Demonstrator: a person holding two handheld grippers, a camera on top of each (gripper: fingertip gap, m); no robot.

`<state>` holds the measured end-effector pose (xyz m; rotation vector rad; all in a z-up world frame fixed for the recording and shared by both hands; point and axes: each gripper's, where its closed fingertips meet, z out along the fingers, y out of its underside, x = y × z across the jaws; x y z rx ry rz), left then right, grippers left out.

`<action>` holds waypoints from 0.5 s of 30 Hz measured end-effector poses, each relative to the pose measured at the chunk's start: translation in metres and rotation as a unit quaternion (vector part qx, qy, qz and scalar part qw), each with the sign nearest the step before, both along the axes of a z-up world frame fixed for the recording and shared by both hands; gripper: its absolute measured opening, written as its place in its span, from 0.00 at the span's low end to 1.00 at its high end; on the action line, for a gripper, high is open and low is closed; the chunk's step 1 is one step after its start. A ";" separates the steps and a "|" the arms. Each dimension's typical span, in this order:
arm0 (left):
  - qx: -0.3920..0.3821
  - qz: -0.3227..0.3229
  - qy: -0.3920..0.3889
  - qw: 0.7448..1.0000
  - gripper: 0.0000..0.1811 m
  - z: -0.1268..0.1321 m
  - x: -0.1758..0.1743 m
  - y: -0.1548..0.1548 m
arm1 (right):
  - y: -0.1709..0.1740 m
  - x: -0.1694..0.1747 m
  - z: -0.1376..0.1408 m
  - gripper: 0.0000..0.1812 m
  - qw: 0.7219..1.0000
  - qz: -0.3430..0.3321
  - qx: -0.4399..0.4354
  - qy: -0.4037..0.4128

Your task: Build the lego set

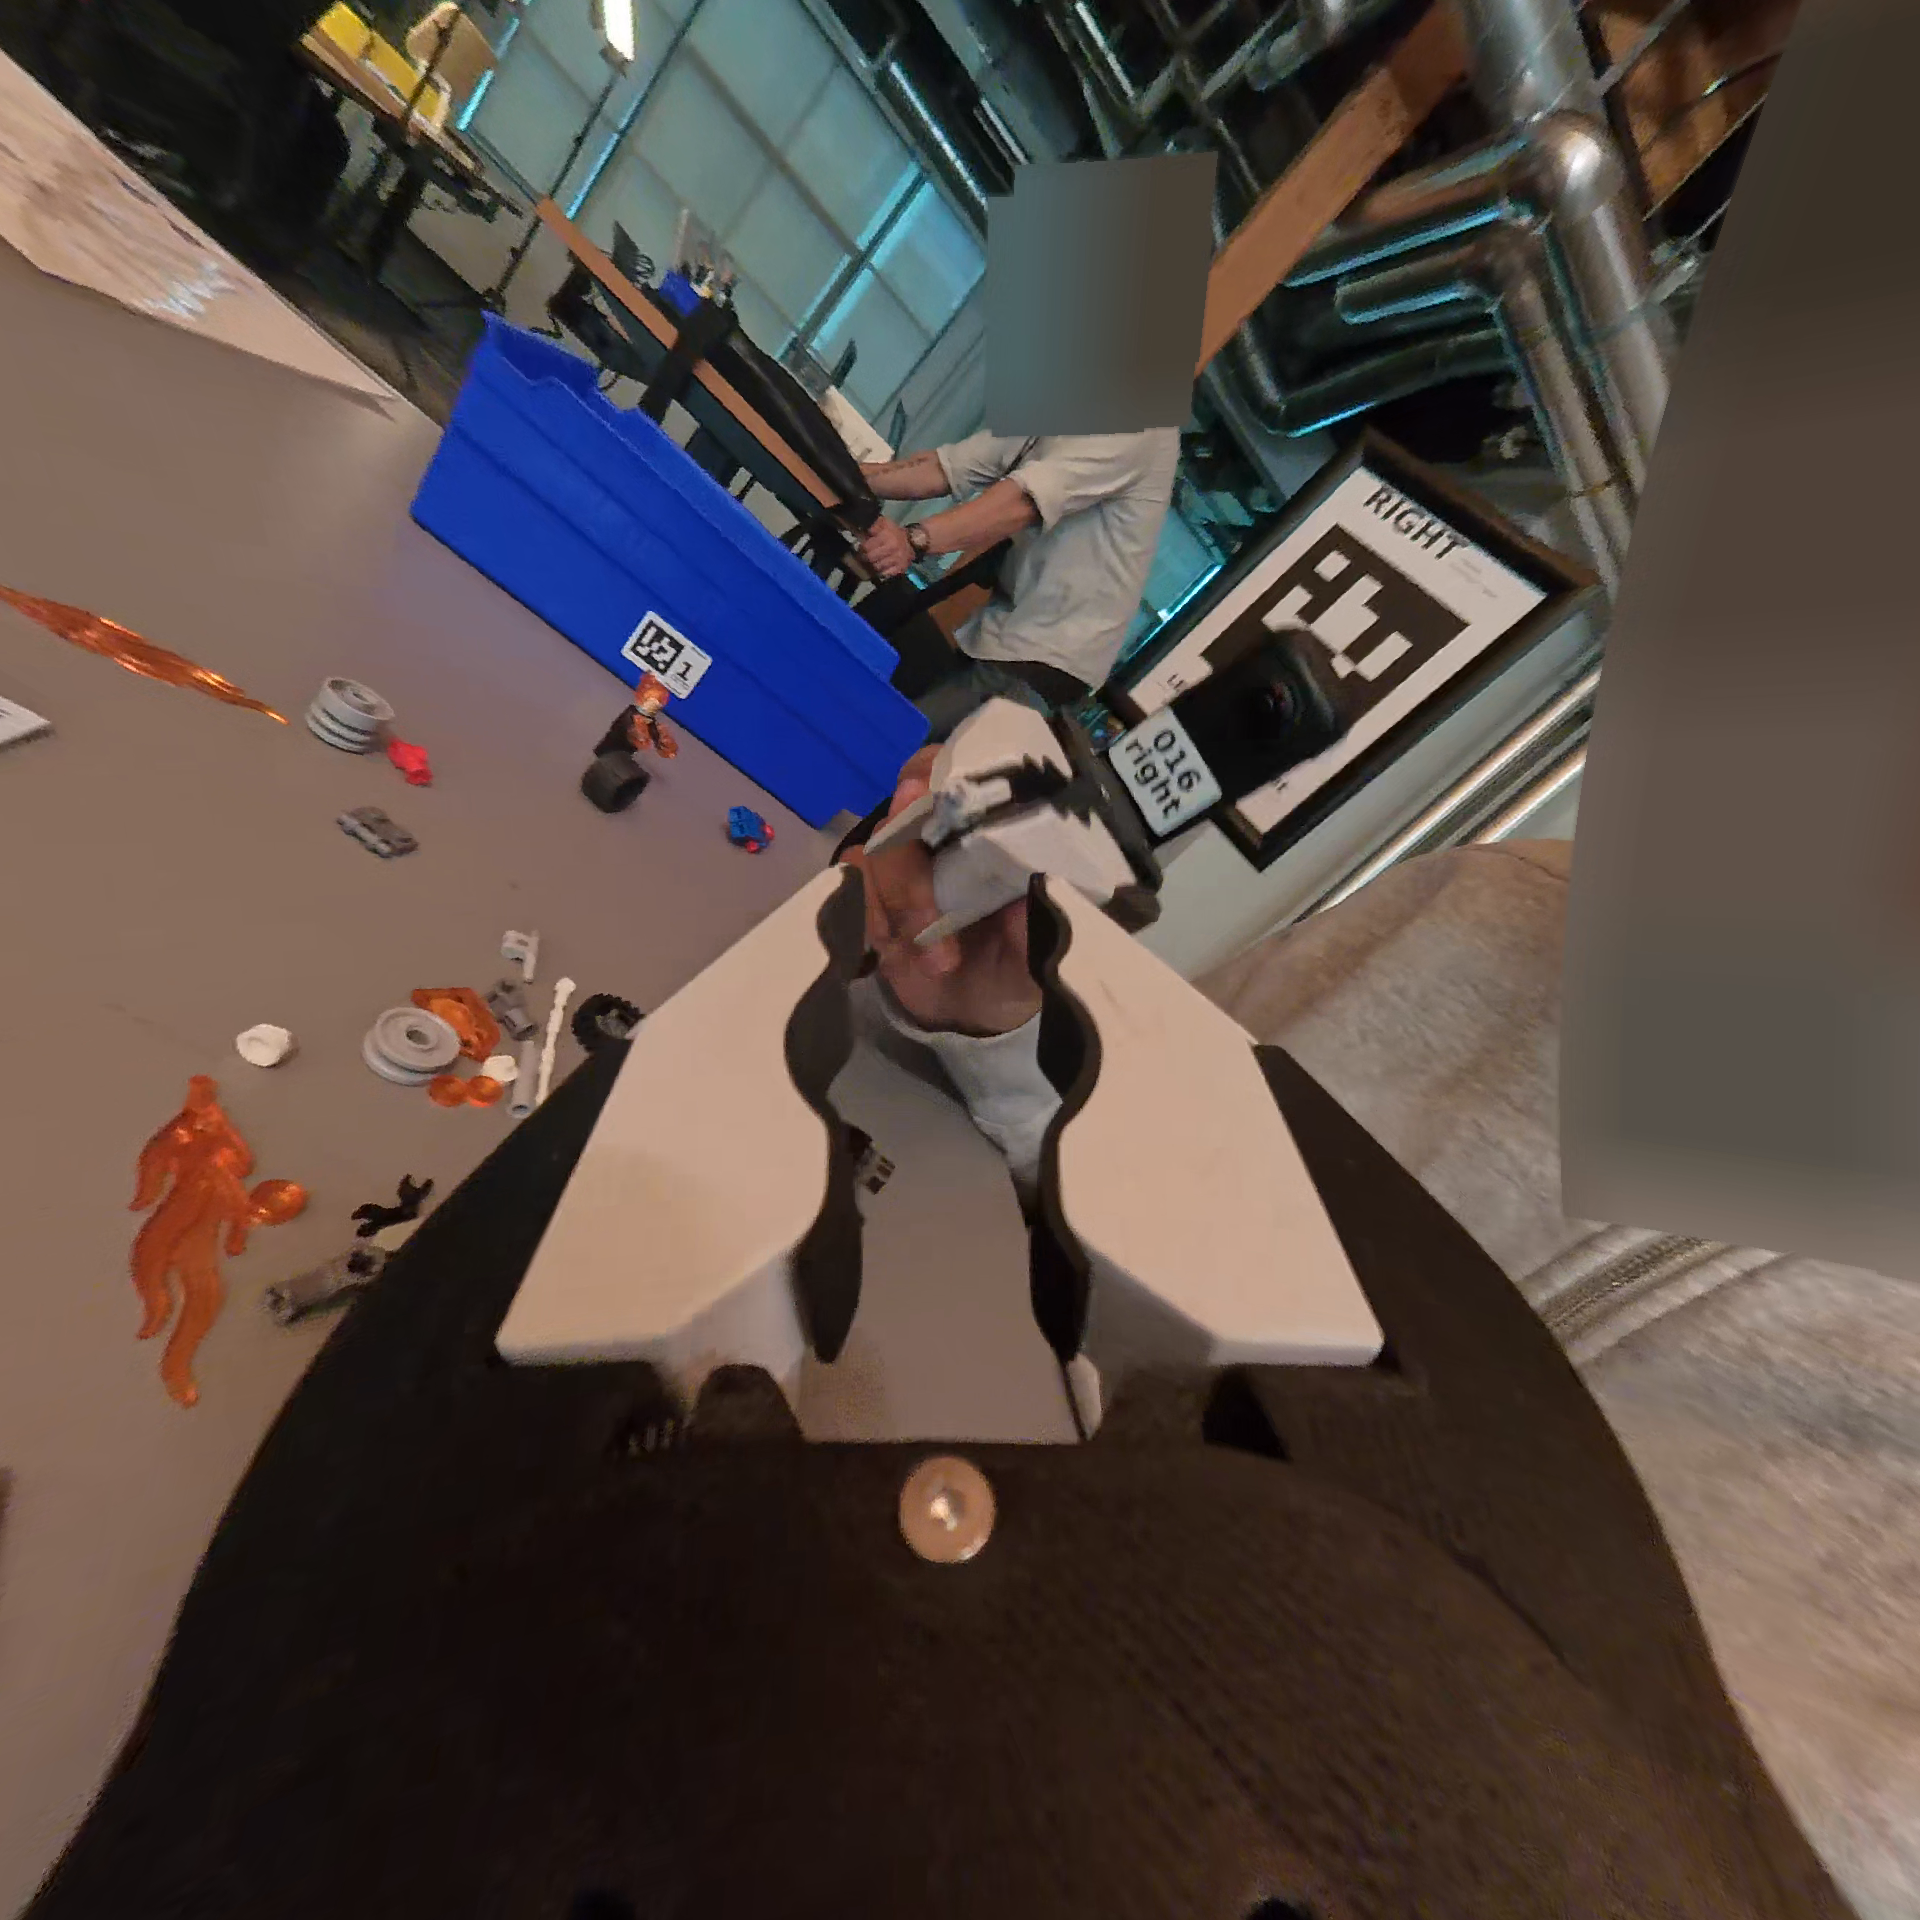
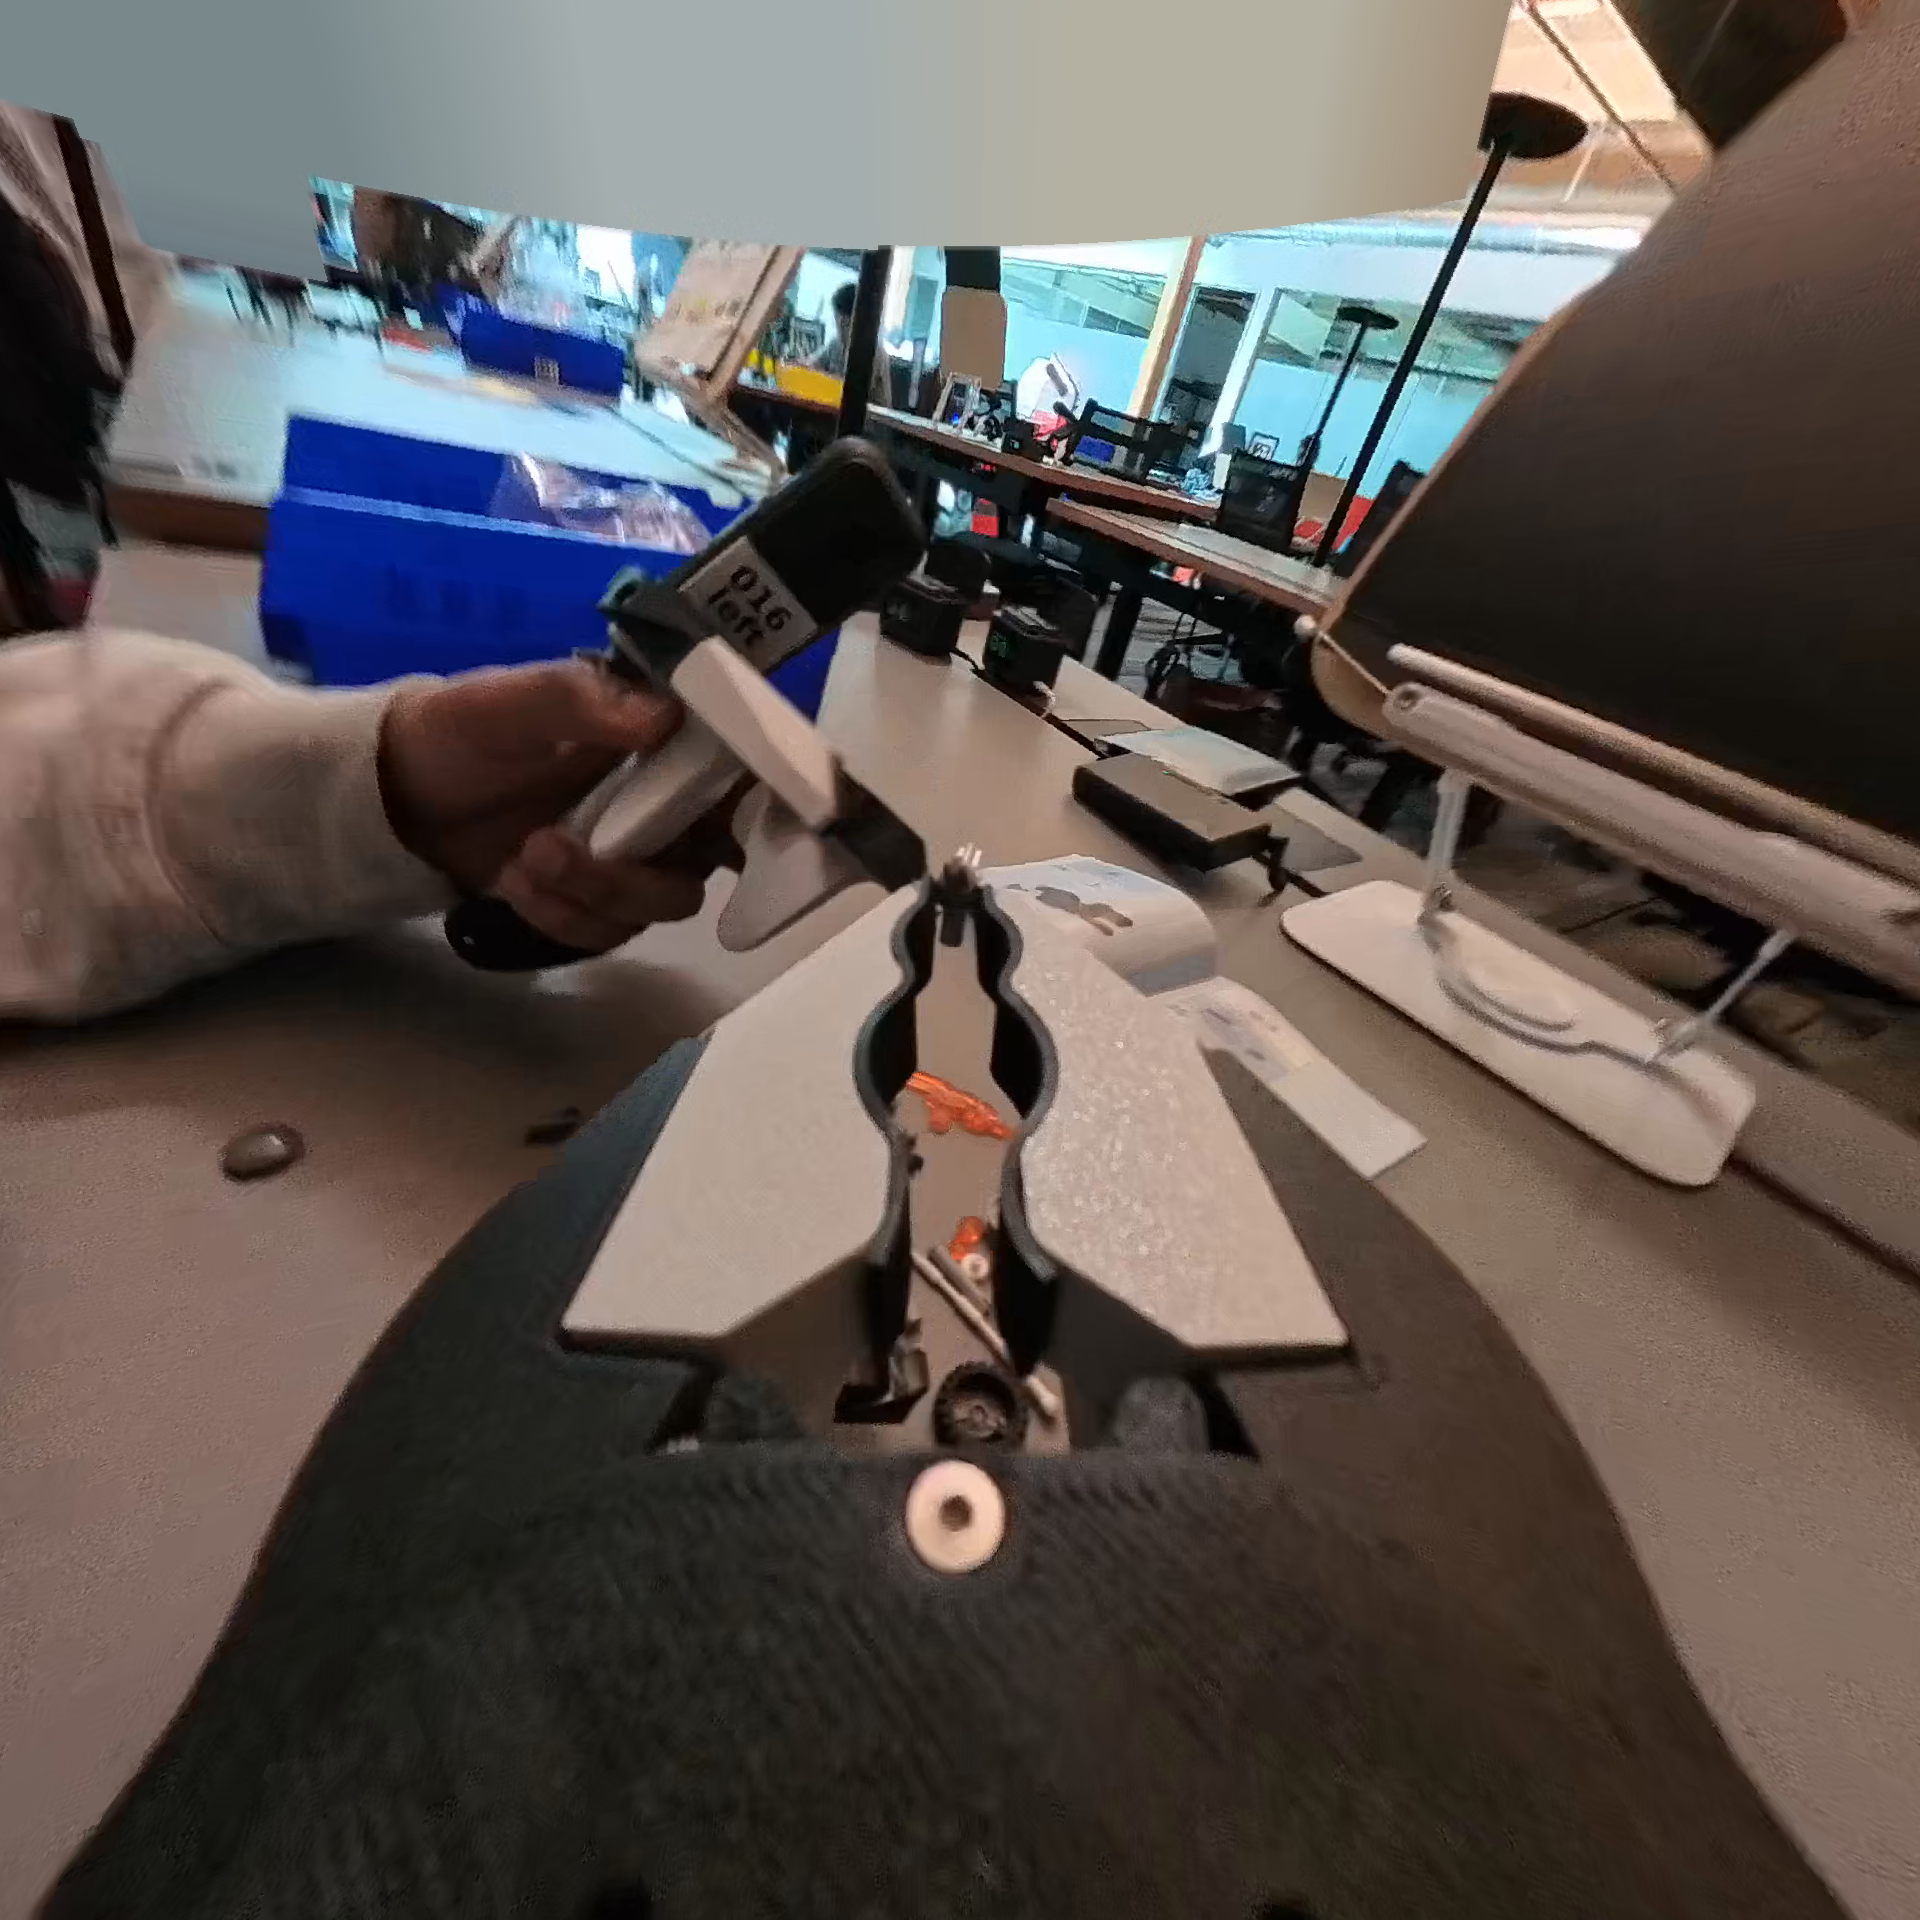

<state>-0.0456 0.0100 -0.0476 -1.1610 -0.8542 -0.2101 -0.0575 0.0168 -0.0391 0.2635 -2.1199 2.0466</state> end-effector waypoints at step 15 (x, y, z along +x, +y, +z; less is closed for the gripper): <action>-0.262 -0.066 -0.048 0.962 0.17 -0.079 0.018 0.036 | 0.036 -0.024 0.015 0.03 0.981 0.032 -0.071 -0.180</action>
